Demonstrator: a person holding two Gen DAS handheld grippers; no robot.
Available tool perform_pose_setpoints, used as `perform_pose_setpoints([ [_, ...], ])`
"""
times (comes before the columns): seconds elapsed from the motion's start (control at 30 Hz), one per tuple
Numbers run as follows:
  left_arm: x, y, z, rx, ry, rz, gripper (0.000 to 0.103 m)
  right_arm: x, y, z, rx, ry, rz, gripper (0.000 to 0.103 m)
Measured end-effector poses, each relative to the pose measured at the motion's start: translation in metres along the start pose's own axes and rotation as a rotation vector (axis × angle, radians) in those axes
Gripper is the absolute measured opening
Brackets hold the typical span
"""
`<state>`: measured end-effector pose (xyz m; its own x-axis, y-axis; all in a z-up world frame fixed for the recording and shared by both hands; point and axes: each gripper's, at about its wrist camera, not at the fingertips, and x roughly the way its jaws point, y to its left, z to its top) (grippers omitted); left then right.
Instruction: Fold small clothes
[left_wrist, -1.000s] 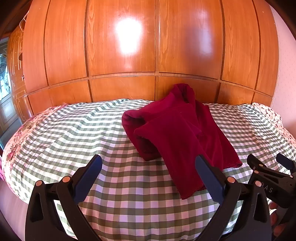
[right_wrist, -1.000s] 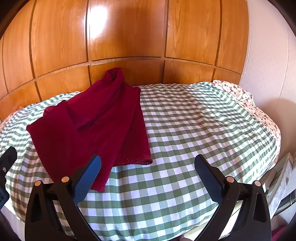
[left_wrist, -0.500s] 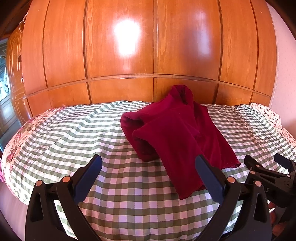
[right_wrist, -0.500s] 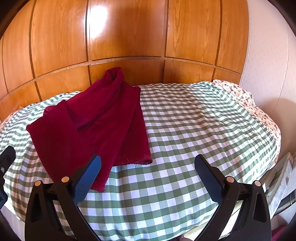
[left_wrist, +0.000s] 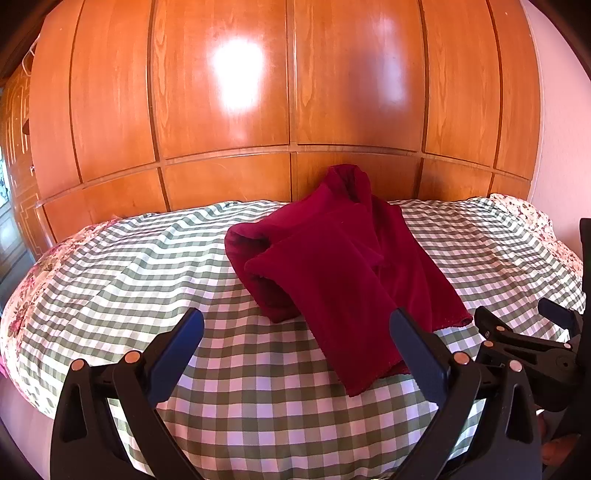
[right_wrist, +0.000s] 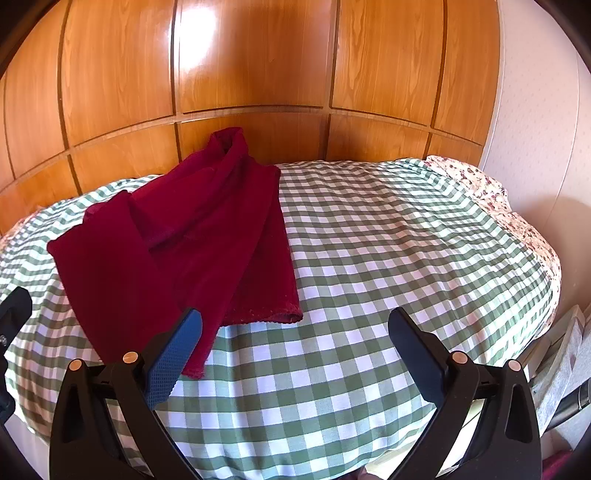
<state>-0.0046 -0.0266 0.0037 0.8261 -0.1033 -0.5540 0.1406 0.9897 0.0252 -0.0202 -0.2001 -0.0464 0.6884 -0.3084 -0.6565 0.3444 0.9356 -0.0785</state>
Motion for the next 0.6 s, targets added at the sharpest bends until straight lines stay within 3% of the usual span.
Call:
perform_pose_setpoints([
  [0.27,0.017,-0.012,0.008,0.047,0.017,-0.022,0.100,0.015,-0.008,-0.003,0.013,0.042,0.001,0.100],
  [0.5,0.063,-0.026,0.028,0.040,0.087,-0.063,0.100,0.035,-0.031,-0.005,0.072,0.094,-0.021,0.100],
  [0.6,0.087,-0.033,0.036,0.040,0.114,-0.040,0.100,0.042,-0.038,-0.007,0.085,0.112,-0.030,0.100],
])
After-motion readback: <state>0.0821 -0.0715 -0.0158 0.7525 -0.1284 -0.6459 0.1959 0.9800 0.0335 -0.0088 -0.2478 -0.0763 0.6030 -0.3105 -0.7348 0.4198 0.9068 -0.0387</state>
